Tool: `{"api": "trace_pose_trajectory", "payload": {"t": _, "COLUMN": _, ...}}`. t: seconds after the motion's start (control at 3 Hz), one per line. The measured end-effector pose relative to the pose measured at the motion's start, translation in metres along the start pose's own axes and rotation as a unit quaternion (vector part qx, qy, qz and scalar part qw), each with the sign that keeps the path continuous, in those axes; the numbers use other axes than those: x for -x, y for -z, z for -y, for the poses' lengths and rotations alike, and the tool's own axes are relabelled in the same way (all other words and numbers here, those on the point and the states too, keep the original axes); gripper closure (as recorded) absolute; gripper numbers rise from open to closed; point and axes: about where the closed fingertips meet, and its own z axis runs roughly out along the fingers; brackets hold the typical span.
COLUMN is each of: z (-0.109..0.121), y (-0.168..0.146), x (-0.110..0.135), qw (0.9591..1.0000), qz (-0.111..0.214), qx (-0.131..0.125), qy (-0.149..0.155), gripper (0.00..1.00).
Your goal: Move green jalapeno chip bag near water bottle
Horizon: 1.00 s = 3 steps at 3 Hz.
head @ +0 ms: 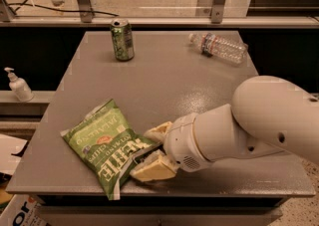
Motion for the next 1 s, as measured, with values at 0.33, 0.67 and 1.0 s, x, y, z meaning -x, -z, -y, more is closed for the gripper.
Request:
{"api": "trace_pose_trajectory", "payload": {"t": 0.33, "z": 0.003, "y": 0.003, "x": -0.004, "qw": 0.9998, "qz": 0.006, "qx": -0.01, "qy": -0.019, "gripper": 0.64}}
{"api": "trace_pose_trajectory", "payload": {"t": 0.67, "z": 0.016, "y": 0.02, "x": -0.01, "qw": 0.9982, "qz": 0.025, "qx": -0.031, "qy": -0.044, "gripper": 0.88}}
{"api": "trace_pose_trajectory", "payload": {"t": 1.0, "z": 0.031, "y": 0.042, "x": -0.015, "qw": 0.9952, "qz": 0.048, "qx": -0.054, "qy": -0.066, "gripper": 1.0}}
